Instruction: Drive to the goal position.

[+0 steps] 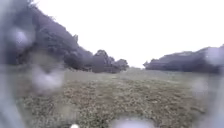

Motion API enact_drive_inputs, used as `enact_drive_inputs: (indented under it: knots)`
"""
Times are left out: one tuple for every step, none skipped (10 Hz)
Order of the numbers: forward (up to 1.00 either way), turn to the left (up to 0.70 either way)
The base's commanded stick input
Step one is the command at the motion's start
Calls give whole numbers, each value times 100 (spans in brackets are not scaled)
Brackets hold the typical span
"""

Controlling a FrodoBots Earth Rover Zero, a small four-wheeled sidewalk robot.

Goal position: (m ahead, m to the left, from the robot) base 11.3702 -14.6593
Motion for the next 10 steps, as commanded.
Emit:
enact_drive_inputs:
  knots:
    - [85, 0]
    - [85, 0]
    - [85, 0]
    - [85, 0]
    - [85, 0]
    - [85, 0]
    - [85, 0]
    - [85, 0]
    - [85, 0]
    - [85, 0]
